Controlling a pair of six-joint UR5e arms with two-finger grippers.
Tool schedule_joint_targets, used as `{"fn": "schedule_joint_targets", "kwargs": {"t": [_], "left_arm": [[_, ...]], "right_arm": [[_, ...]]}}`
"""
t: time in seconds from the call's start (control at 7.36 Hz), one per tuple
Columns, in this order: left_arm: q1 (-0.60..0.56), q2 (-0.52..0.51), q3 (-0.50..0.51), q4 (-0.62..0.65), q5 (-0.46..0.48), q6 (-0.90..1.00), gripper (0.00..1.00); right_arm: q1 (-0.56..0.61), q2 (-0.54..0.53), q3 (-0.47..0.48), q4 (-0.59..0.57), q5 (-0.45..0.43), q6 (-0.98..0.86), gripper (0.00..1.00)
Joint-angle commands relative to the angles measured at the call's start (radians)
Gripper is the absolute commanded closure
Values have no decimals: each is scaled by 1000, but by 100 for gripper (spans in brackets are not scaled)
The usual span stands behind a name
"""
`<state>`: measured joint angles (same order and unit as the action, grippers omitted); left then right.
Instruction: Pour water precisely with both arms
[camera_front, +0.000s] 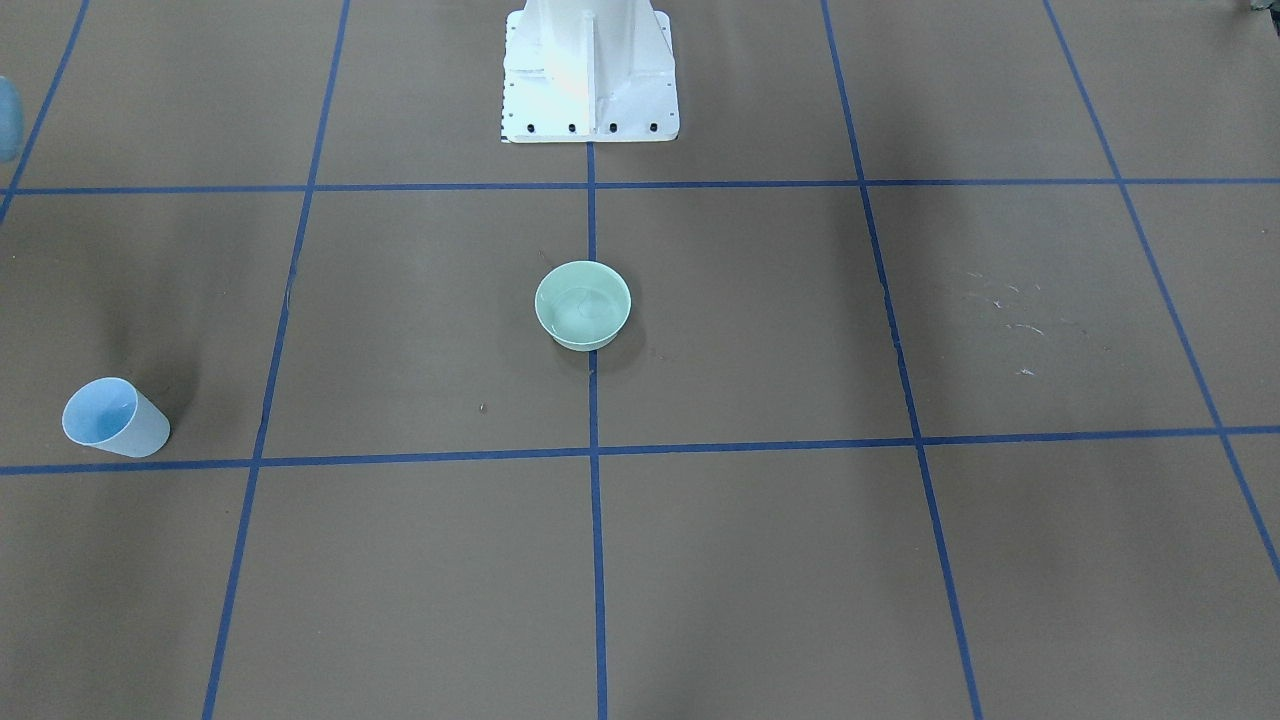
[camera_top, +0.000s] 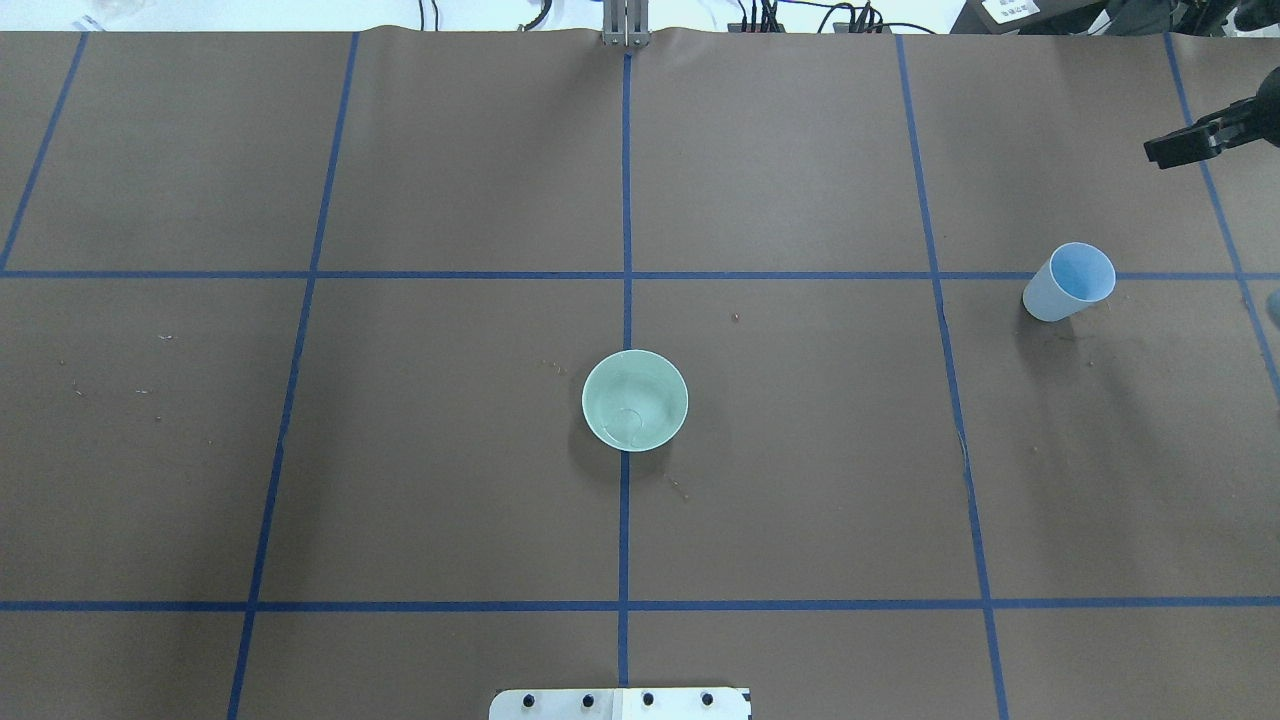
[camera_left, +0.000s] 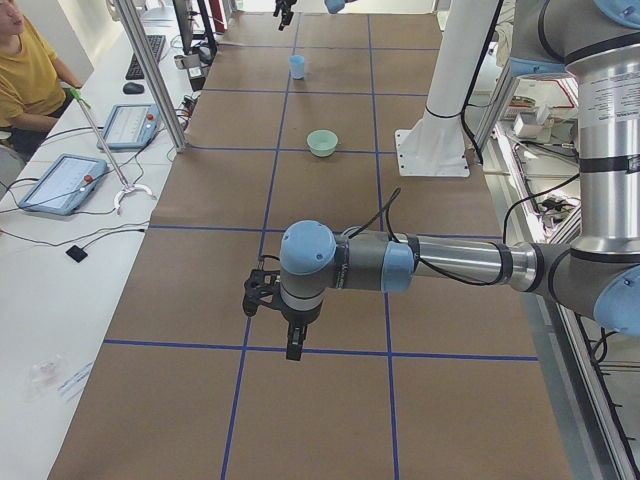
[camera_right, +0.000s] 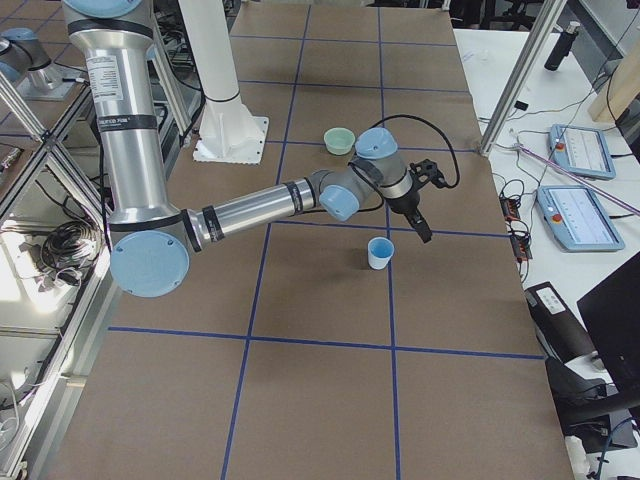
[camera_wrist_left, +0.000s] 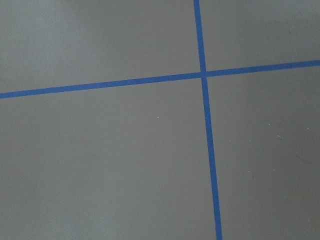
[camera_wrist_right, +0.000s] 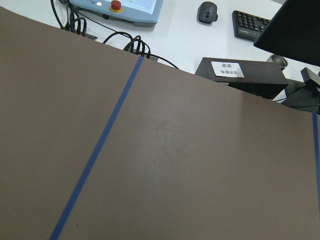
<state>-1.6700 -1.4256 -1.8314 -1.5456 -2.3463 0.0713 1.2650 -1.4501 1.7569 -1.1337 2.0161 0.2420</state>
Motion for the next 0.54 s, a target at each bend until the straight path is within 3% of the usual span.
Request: {"fn": "schedule_joint_targets", "kwargs": {"t": [0.0, 0.27, 0.41], "left_arm": [[19, -63, -17, 4, -37, -76, 0], [90, -105, -52, 7, -51, -93, 0], [134, -133, -66, 5, -68, -166, 0]], "right_arm": [[172, -4, -39, -150, 169, -300, 0], [304, -45, -130, -190, 281, -465, 0], [350, -73, -160, -190, 297, -474, 0]]}}
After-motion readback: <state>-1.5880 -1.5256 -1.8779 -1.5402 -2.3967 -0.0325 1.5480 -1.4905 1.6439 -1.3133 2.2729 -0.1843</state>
